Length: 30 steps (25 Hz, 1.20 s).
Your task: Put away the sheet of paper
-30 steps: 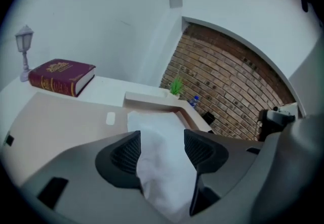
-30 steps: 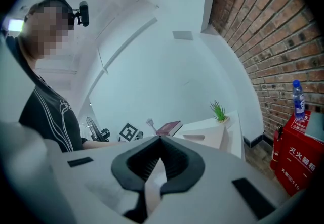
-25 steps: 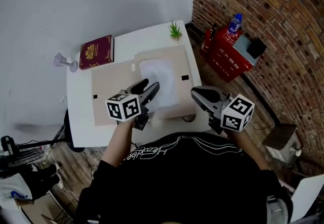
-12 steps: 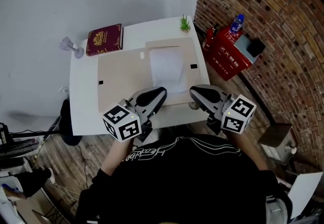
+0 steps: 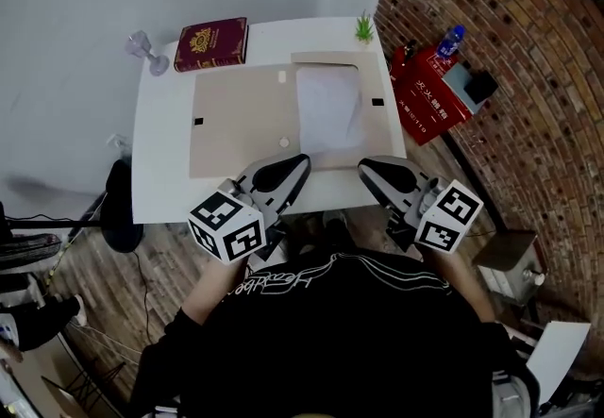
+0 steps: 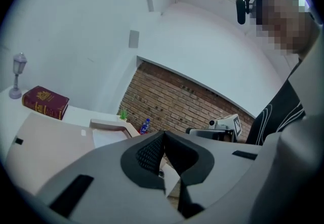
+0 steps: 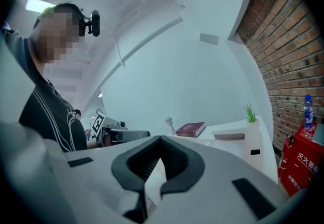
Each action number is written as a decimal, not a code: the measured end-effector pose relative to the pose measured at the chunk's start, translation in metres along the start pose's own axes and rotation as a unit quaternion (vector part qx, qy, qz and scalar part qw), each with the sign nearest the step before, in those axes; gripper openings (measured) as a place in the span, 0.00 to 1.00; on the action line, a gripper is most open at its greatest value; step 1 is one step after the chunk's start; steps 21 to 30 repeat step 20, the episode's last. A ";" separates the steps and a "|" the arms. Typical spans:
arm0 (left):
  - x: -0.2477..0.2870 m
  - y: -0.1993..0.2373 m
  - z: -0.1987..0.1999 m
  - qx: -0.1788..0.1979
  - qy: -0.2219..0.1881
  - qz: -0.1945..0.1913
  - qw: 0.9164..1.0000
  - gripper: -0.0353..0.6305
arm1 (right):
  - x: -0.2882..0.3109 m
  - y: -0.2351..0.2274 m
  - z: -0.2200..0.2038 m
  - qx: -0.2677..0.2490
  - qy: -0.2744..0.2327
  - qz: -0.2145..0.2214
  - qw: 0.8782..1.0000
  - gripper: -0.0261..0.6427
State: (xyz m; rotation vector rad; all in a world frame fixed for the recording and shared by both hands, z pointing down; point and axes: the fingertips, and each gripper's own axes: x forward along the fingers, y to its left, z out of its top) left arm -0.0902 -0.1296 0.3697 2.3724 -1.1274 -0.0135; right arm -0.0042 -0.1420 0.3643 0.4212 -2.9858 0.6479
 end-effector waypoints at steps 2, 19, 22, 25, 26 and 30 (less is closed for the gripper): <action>-0.007 -0.005 -0.001 -0.003 -0.002 -0.005 1.000 0.10 | -0.002 0.008 0.001 -0.003 -0.005 -0.005 1.000 0.04; -0.034 -0.024 -0.013 0.015 0.002 -0.010 1.000 0.10 | -0.015 0.040 -0.016 -0.032 -0.002 -0.028 0.999 0.04; -0.035 -0.023 -0.013 0.015 0.002 -0.009 1.000 0.10 | -0.015 0.040 -0.015 -0.031 -0.002 -0.027 0.999 0.04; -0.035 -0.023 -0.013 0.015 0.002 -0.009 1.000 0.10 | -0.015 0.040 -0.015 -0.031 -0.002 -0.027 0.999 0.04; -0.035 -0.023 -0.013 0.015 0.002 -0.009 1.000 0.10 | -0.015 0.040 -0.015 -0.031 -0.002 -0.027 0.999 0.04; -0.035 -0.023 -0.013 0.015 0.002 -0.009 1.000 0.10 | -0.015 0.040 -0.015 -0.031 -0.002 -0.027 0.999 0.04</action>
